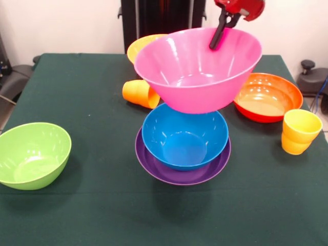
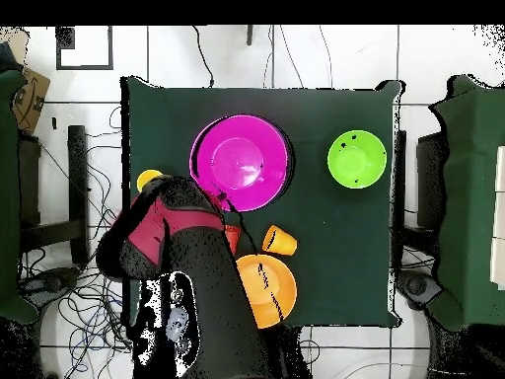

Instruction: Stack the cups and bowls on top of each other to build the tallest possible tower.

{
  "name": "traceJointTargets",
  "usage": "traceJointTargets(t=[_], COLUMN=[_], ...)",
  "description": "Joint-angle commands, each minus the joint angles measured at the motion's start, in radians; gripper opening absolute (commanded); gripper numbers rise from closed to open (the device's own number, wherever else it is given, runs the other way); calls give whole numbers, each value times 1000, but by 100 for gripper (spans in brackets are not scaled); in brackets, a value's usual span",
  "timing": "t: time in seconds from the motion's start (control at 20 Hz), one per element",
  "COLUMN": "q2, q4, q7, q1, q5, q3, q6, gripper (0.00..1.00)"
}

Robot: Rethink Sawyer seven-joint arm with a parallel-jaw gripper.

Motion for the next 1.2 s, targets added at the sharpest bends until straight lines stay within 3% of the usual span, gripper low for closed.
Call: traceJointTargets(t=[0.05,0.8,1.2], q2=[59,105,143], q4=[-43,-72,-103], q7=[-2,38,117], q1=[-6,18,59], q5=[-100,-164,-196], q3=[-21,-54,-79], q6=[-57,-91,-113], gripper=[0,0,0])
